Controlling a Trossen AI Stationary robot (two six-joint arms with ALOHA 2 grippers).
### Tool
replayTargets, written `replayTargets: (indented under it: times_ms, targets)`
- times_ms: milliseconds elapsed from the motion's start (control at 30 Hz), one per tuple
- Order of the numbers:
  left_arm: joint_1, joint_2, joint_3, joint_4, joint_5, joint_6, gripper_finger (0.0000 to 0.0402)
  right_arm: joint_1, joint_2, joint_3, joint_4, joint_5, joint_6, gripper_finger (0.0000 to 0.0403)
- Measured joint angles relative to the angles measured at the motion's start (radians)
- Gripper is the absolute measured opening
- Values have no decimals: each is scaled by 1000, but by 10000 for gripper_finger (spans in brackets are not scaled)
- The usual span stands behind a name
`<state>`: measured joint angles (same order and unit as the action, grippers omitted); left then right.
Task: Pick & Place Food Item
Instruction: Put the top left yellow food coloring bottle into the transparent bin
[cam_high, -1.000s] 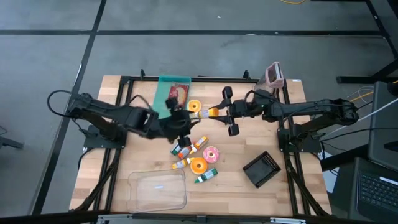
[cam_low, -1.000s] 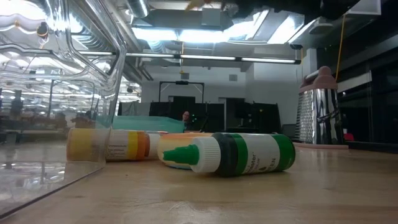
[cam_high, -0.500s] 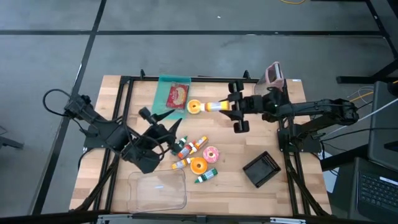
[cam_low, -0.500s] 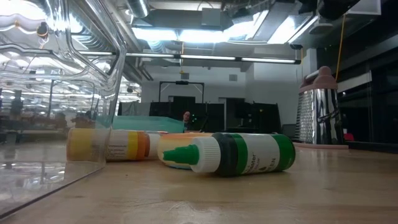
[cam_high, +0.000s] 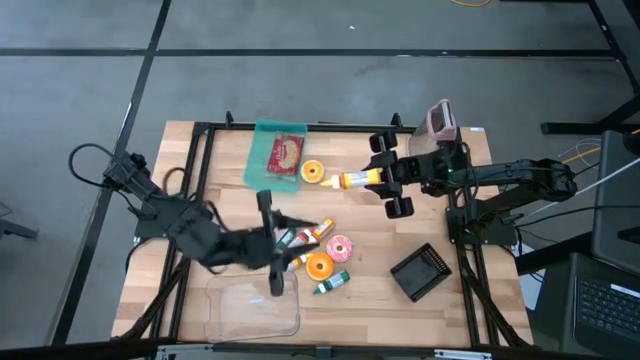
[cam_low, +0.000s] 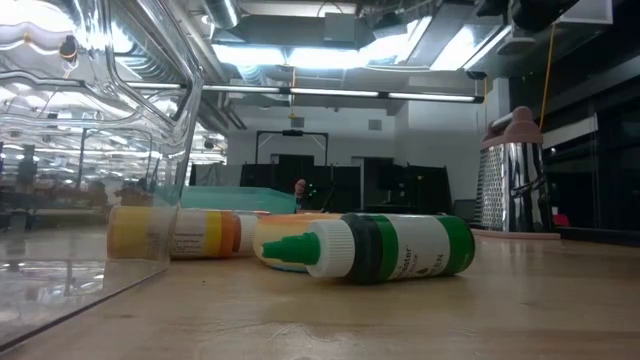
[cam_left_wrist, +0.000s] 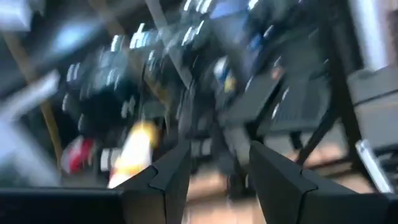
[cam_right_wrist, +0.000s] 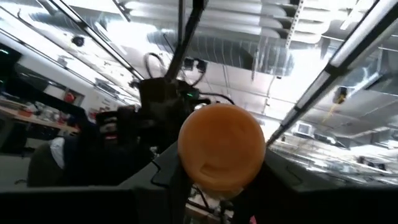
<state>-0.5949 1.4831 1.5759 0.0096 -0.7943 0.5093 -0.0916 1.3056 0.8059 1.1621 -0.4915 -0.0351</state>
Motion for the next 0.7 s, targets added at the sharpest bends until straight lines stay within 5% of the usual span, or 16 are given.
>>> replayTargets:
  times_ms: [100, 300, 500, 700]
  targets:
    - [21, -12, 0, 5, -57, 97, 156, 6, 0, 0, 41, -20, 14, 131]
    - [122, -12, -19, -124, -62, -19, 157, 10, 0, 0, 96, -65, 21, 131]
    - [224, -13, -96, 97, 123, 36, 157, 11, 0, 0, 95, -76, 16, 131]
    - [275, -14, -97, 107, 192, 47, 157, 11, 0, 0, 97, -77, 13, 131]
